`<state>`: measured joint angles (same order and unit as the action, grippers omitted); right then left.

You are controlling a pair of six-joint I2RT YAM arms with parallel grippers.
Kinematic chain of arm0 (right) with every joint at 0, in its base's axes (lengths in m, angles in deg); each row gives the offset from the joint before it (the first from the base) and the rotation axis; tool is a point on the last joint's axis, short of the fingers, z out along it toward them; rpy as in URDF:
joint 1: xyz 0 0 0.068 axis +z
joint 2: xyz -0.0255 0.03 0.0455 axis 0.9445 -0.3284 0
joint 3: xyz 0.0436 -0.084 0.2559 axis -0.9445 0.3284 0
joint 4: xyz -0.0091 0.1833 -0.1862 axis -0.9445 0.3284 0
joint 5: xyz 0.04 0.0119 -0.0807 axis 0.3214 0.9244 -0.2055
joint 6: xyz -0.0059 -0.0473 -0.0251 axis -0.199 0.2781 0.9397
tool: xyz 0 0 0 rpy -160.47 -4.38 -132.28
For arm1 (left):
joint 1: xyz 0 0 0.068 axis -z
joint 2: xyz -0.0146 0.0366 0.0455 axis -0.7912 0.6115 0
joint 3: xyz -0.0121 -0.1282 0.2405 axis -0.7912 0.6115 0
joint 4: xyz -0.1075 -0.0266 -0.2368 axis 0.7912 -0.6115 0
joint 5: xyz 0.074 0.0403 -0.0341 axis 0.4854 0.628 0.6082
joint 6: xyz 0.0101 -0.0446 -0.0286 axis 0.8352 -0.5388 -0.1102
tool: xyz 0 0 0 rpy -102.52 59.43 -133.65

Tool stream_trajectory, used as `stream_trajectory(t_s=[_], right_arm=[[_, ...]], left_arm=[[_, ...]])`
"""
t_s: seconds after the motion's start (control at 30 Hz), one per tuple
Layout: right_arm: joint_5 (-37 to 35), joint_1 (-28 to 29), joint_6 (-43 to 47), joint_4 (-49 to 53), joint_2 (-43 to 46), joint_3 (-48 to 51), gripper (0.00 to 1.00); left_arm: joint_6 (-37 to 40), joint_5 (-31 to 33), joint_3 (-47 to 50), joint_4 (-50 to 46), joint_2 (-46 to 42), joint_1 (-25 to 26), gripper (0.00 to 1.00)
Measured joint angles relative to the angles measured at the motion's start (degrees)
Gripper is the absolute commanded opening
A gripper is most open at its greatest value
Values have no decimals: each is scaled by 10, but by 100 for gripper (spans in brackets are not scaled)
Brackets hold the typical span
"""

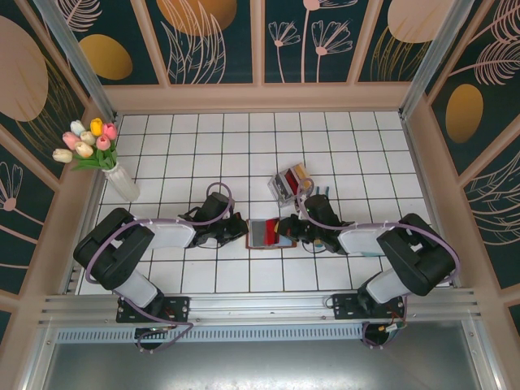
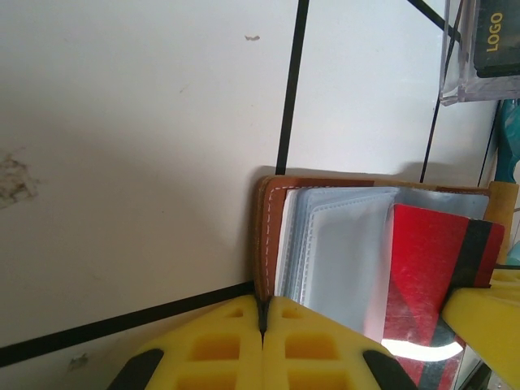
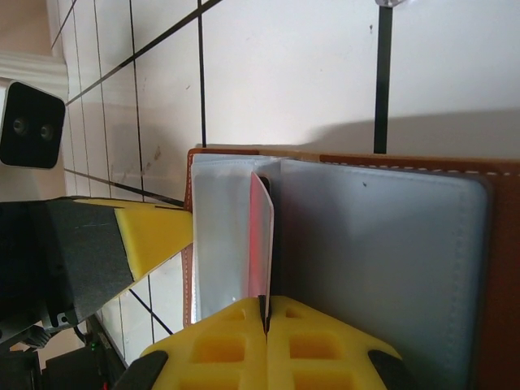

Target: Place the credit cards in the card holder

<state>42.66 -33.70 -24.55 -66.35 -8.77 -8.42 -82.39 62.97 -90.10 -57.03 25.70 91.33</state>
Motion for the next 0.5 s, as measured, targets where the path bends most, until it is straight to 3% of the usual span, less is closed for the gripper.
stream_trajectory(t_s=[0.5], right_arm=[[22,5,-14,-22,-53,-24,0]], left_arm=[[-2,2,0,0,1,0,0]])
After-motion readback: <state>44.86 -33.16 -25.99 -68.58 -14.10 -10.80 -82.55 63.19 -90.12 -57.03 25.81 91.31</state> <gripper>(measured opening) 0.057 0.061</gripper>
